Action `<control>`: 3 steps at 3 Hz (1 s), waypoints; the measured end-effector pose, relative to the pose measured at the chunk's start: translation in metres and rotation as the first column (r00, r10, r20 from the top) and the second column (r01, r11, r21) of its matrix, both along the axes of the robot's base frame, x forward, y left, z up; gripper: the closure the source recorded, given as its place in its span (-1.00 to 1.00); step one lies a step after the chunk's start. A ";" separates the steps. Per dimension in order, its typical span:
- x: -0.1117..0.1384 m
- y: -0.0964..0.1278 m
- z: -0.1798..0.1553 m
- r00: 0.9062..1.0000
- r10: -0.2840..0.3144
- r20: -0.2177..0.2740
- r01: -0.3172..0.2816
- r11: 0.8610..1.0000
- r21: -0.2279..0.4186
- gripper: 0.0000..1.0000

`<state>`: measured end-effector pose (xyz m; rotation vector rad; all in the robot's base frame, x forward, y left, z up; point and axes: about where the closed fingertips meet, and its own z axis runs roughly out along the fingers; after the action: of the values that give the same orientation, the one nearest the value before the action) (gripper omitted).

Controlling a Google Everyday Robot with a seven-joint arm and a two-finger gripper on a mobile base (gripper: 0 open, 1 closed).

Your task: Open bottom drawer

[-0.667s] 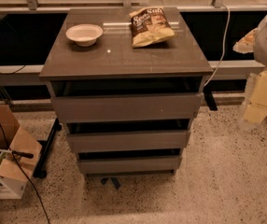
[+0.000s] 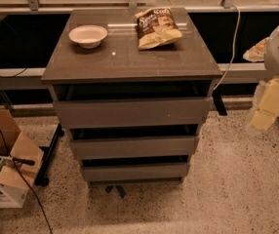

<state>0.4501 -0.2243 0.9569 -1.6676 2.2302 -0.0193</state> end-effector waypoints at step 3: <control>0.020 -0.004 -0.063 0.998 -0.050 -0.032 0.052 0.997 0.062 -1.00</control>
Offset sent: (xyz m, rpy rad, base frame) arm 0.0130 -0.0133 -0.0298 0.0467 0.0256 -0.0255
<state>0.4705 -0.2284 0.8936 -1.5879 2.2708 0.0634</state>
